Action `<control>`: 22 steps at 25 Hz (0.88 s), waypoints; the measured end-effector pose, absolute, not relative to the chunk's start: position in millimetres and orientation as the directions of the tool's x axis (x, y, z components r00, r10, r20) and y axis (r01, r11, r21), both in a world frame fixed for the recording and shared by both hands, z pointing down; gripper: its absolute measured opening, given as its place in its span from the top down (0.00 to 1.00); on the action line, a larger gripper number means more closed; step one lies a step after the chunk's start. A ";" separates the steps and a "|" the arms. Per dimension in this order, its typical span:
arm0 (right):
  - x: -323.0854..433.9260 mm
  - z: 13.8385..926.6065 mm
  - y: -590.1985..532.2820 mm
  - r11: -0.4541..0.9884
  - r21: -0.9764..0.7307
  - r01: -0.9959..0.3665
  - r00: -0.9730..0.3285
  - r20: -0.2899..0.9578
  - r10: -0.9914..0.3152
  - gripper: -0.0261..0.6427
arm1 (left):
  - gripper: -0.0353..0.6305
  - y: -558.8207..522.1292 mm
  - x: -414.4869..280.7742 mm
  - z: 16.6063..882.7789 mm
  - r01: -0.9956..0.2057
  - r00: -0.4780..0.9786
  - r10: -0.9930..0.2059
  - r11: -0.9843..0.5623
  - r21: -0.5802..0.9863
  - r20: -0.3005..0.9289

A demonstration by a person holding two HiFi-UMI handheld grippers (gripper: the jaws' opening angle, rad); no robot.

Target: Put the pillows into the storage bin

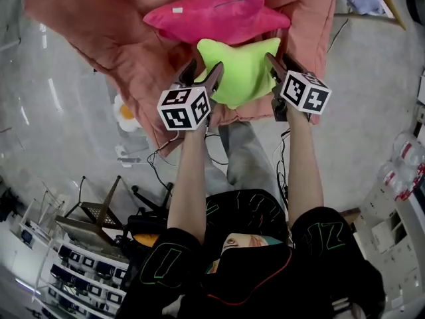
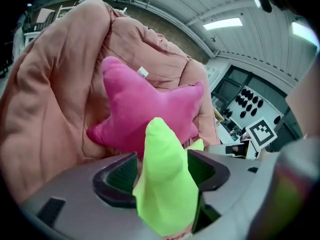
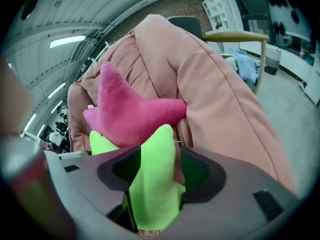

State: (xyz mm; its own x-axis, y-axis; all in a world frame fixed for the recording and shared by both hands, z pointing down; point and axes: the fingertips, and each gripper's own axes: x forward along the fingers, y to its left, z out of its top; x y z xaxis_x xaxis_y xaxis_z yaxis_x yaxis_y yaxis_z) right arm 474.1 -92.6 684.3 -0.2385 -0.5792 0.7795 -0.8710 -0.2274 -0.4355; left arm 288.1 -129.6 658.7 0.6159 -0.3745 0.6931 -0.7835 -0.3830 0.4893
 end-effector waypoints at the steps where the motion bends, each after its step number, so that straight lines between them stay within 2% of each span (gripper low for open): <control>1: 475.9 689.6 -95.5 -0.231 -0.444 -0.866 -0.244 0.778 -0.578 0.61 | 0.46 -131.1 290.2 662.7 -0.784 0.617 -0.373 -0.374 0.496 0.693; 9: 476.4 711.1 -104.2 -0.243 -0.537 -0.808 -0.311 0.738 -0.599 0.56 | 0.38 -140.7 316.6 685.0 -0.745 0.666 -0.347 -0.355 0.565 0.661; 14: 472.2 715.6 -110.0 -0.240 -0.585 -0.774 -0.346 0.710 -0.613 0.56 | 0.46 -141.8 321.2 689.4 -0.751 0.659 -0.349 -0.349 0.561 0.666; 16: 468.5 712.8 -110.0 -0.246 -0.609 -0.754 -0.361 0.697 -0.620 0.68 | 0.51 -139.9 321.3 685.9 -0.748 0.663 -0.346 -0.343 0.568 0.664; 22: 449.1 679.2 -103.6 -0.233 -0.602 -0.764 -0.348 0.687 -0.637 0.78 | 0.55 -131.9 306.5 659.2 -0.739 0.673 -0.358 -0.343 0.580 0.647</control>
State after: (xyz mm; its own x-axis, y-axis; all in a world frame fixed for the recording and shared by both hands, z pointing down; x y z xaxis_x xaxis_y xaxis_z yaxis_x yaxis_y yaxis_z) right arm 449.1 -103.6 679.2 -0.3482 -0.6373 0.6875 -0.7636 -0.2326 -0.6024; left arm 306.5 -131.9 659.2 0.6732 -0.3584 0.6468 -0.7393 -0.3426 0.5797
